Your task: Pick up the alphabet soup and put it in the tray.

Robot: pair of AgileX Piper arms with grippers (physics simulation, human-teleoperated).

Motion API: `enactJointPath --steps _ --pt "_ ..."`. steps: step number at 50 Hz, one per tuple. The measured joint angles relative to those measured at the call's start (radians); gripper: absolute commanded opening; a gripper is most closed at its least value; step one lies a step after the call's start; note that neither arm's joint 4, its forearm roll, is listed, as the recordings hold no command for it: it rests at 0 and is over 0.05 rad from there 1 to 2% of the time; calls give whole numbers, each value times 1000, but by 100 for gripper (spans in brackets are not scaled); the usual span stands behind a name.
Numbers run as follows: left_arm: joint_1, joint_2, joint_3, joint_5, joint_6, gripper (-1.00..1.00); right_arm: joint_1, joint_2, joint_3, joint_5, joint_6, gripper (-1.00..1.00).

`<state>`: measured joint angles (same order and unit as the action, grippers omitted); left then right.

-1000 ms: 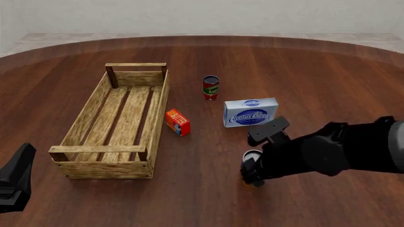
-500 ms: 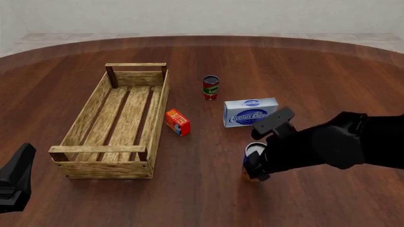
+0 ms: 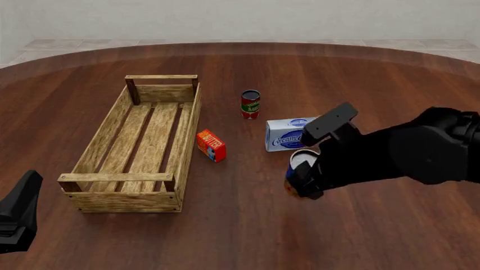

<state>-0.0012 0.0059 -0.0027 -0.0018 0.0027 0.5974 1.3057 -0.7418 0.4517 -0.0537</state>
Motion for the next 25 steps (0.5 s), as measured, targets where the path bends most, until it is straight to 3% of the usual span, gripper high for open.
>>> enactJointPath --steps 25 --pt "0 0 0 0 0 100 70 -7 -137 58 6 -100"
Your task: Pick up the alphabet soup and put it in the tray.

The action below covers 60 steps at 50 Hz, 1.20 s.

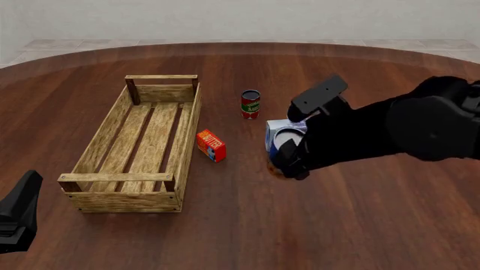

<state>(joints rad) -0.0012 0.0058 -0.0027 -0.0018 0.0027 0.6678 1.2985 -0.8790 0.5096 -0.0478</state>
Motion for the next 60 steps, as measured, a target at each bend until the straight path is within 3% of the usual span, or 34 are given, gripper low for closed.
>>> enactJointPath --steps 60 --pt "0 0 0 0 0 100 137 190 -425 95 0 -100"
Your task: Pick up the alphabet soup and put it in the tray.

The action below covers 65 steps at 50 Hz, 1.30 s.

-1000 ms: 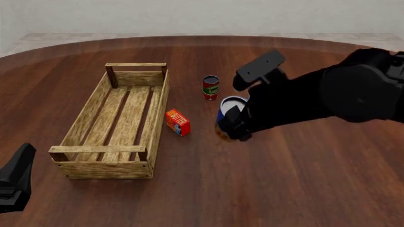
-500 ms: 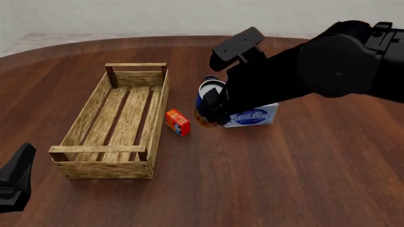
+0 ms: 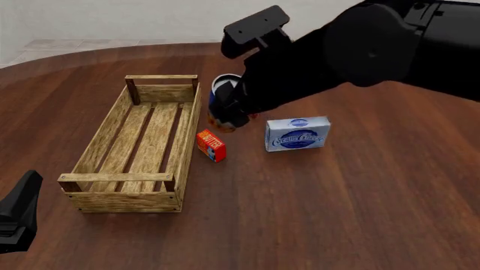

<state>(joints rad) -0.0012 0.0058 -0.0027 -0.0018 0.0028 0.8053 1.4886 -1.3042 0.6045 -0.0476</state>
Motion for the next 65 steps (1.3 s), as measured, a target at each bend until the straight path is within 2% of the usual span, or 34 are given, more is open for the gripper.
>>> enactJointPath --steps 65 --pt "0 0 0 0 0 100 64 306 -322 -13 23 -100"
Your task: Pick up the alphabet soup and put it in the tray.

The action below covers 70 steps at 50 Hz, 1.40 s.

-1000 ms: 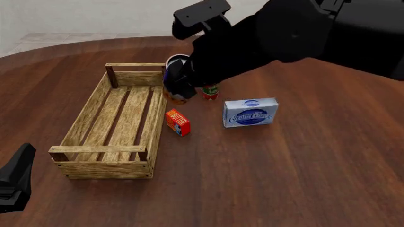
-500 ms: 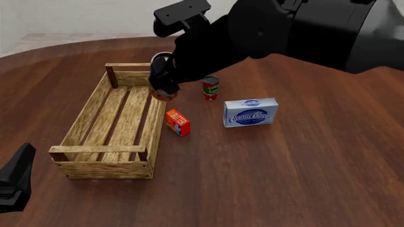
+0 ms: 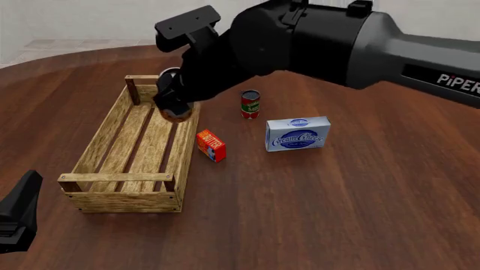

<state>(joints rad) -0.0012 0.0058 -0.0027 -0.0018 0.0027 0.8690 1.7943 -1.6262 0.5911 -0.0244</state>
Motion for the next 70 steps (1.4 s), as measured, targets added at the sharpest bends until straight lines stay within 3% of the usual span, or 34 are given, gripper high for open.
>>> enactJointPath --steps 70 --pt "0 0 0 0 0 100 25 328 -271 -14 28 -100"
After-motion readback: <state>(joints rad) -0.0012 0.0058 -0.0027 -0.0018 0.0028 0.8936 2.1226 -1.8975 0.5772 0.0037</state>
